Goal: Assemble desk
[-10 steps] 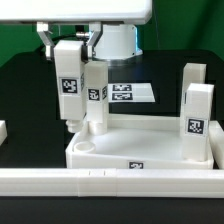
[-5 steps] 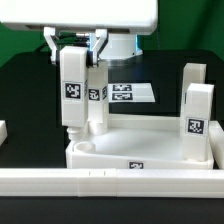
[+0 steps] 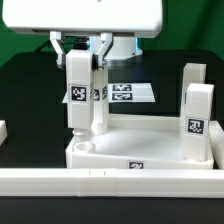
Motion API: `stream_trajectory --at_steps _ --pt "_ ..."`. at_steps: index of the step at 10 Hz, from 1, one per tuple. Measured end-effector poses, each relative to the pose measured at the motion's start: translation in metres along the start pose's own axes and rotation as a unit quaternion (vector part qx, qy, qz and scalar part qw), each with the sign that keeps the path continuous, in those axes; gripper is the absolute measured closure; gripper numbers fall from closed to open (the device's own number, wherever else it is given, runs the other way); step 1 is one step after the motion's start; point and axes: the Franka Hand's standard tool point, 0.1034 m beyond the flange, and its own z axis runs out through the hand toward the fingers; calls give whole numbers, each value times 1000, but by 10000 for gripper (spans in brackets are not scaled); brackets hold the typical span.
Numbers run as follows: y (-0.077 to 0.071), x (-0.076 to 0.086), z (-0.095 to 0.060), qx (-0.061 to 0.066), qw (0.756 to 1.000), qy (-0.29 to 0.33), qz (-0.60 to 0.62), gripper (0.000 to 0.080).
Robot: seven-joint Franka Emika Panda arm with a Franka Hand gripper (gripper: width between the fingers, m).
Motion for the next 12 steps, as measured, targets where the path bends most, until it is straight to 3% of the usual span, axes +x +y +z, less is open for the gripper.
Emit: stream_trajectory --at_steps 2,4,12 --pt "-5 -20 4 -1 1000 -6 3 509" --pt "-6 -23 8 -2 1000 -10 1 509" --pt "-3 -20 12 -4 1000 -9 1 509"
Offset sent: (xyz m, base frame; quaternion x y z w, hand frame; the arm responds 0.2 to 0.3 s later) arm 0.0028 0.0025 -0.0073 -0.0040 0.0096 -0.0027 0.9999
